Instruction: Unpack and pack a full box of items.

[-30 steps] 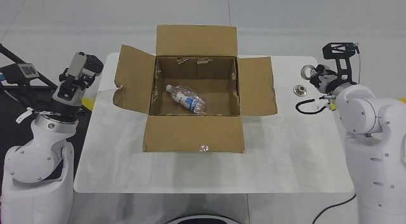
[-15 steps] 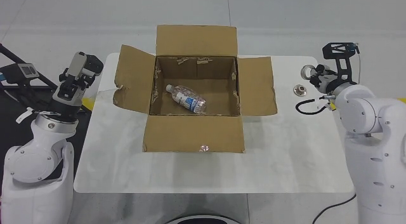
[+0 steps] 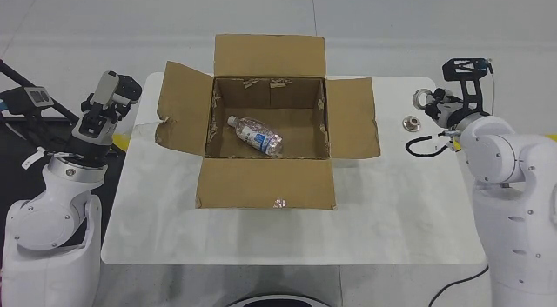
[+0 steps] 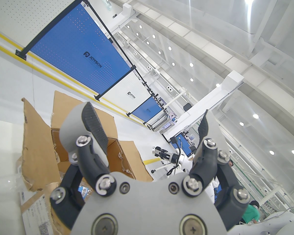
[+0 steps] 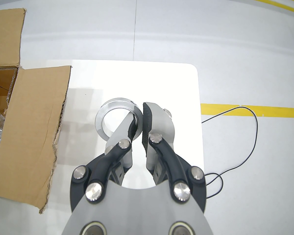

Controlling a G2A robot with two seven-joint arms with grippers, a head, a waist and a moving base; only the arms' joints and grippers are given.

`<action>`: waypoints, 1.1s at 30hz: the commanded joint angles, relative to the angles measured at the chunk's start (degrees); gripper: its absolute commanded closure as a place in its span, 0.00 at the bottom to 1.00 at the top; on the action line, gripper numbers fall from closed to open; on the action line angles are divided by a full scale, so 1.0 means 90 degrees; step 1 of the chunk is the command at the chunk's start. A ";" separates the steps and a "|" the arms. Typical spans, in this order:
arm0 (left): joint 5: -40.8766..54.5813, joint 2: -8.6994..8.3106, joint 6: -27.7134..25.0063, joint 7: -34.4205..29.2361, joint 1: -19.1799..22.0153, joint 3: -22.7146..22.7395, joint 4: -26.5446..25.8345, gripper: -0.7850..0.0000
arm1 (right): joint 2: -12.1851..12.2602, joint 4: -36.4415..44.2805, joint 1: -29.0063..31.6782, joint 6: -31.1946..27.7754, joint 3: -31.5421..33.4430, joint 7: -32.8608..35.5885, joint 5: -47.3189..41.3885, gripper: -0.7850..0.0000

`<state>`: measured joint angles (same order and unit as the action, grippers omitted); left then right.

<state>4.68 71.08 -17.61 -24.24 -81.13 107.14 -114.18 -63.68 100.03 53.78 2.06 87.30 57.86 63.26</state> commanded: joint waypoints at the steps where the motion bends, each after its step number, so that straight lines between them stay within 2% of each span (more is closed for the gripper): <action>1: 0.0000 0.0000 0.0000 0.0000 0.0000 0.0000 0.0000 0.00 | 0.0000 0.0000 0.0000 0.0000 0.0000 0.0000 0.0000 1.00; 14: 0.0000 0.0000 0.0000 0.0000 0.0000 0.0000 0.0000 0.00 | 0.0000 0.0000 0.0000 0.0000 0.0000 0.0000 0.0000 1.00; 18: 0.0000 0.0000 0.0000 0.0000 0.0000 0.0000 0.0000 0.00 | -0.0005 -0.0128 0.0130 0.0014 0.0014 -0.0299 -0.0096 1.00; 22: 0.0000 0.0000 0.0000 0.0000 0.0000 0.0000 0.0000 0.00 | -0.0013 -0.0263 0.0067 0.0094 -0.0005 -0.0254 -0.0292 1.00; 33: 0.0000 0.0000 0.0000 0.0000 0.0000 0.0000 0.0000 0.00 | 0.0024 -0.1001 0.0017 -0.0174 -0.0348 -0.0161 0.0574 1.00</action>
<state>4.68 71.08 -17.61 -24.24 -81.13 107.14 -114.18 -63.48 91.29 53.81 0.59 84.14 56.52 68.40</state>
